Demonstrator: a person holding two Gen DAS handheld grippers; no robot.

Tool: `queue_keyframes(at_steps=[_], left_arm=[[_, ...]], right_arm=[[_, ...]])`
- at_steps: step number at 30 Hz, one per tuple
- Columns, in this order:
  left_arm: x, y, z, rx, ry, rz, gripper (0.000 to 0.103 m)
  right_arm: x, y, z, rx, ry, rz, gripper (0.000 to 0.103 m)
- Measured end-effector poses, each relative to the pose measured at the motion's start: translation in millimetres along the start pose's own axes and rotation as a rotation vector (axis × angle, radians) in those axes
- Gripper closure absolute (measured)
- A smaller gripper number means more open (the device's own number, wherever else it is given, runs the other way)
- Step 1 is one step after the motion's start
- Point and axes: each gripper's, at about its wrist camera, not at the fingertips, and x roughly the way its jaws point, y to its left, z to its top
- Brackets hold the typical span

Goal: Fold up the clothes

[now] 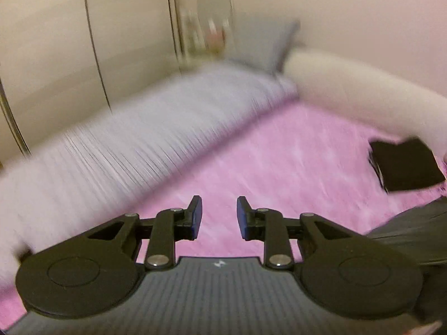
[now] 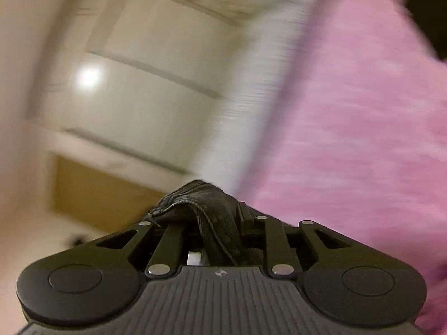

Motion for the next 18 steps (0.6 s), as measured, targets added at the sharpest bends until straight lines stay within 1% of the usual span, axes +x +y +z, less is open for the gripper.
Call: queue_keyframes(at_steps=[2,3,4,5,6,7,8,9,10,11,12,13,15,18], left_arm=[[24.3,-6.7,-23.3,-0.017,0.100,-0.017,0.074],[31.4,-13.8,-35.0,-0.012,0.151,-0.020,0.067],[35.4,-25.2,-43.2,-0.003,0.196,-0.019,0.060],[40.6,-35.3,-55.3,0.006,0.244,-0.018,0.058],[46.3,-37.0,-68.6,0.004,0.294,-0.014,0.058],[51.6,-35.5,-81.0,-0.001,0.345,-0.006,0.057],[62.2,-27.4,-84.7,-0.018,0.380,0.002,0.057],[66.2,-22.3,-90.6,-0.041,0.402,-0.001,0.056],[65.8,-20.2,-99.7,-0.064,0.419,-0.011,0.052],[66.3,-21.4,-107.6,-0.058,0.429,-0.008,0.050],[71.7,-25.8,-113.2,-0.027,0.441,-0.009,0.047],[79.2,-31.0,-118.1,0.007,0.457,-0.015,0.047],[101.8,-36.4,-125.2,0.021,0.495,-0.067,0.047],[136.6,-46.2,-132.2,-0.011,0.525,-0.185,0.048]], right_arm=[[32.8,-77.7,24.1,0.032,0.061,-0.173,0.080],[44.1,-106.6,32.3,0.041,0.074,-0.225,0.080],[52.3,-130.7,41.1,0.047,0.086,-0.273,0.077],[58.8,-145.5,47.2,0.035,0.096,-0.322,0.076],[62.8,-155.1,51.3,0.014,0.097,-0.369,0.074],[62.1,-160.2,53.2,-0.005,0.089,-0.405,0.067],[61.4,-165.4,55.1,-0.024,0.082,-0.441,0.062],[60.3,-168.4,56.3,-0.041,0.079,-0.472,0.048],[58.5,-167.7,56.3,-0.055,0.083,-0.495,0.046],[56.5,-165.2,55.9,-0.073,0.089,-0.512,0.046],[54.1,-159.7,54.7,-0.098,0.096,-0.520,0.046],[52.0,-154.3,53.9,-0.126,0.101,-0.528,0.046],[56.0,-144.1,57.0,-0.175,0.121,-0.506,0.046],[66.9,-129.2,64.0,-0.233,0.164,-0.450,0.046]])
